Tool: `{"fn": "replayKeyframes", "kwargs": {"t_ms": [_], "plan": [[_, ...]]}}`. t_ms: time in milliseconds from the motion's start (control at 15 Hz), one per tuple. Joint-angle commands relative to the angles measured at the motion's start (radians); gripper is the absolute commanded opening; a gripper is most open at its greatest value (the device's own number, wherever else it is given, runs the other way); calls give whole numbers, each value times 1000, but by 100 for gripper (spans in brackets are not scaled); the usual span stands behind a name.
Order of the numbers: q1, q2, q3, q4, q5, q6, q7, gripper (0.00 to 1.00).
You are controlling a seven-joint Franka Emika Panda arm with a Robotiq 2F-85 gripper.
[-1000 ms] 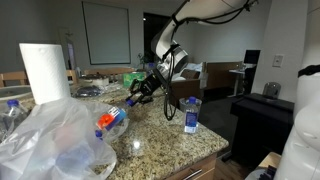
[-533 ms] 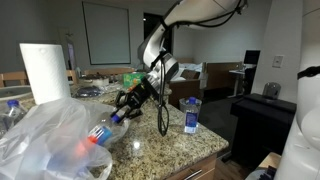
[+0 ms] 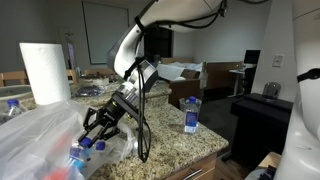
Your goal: Pick up the bottles on the counter and put them in the plastic bag
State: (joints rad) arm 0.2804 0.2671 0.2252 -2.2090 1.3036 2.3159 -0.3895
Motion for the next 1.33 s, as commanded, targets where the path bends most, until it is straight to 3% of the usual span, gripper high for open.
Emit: {"fn": "replayKeyframes", "kwargs": {"t_ms": [0, 600, 667, 733, 1133, 1267], "plan": [[-3, 20, -9, 5, -2, 82, 16, 9], [-26, 35, -56, 38, -32, 274, 44, 9], [-30, 33, -55, 38, -32, 280, 42, 46], [-33, 33, -54, 38, -27, 282, 38, 59], [-42, 25, -66, 45, -66, 297, 38, 96], [-51, 26, -81, 51, -112, 329, 43, 100]]}}
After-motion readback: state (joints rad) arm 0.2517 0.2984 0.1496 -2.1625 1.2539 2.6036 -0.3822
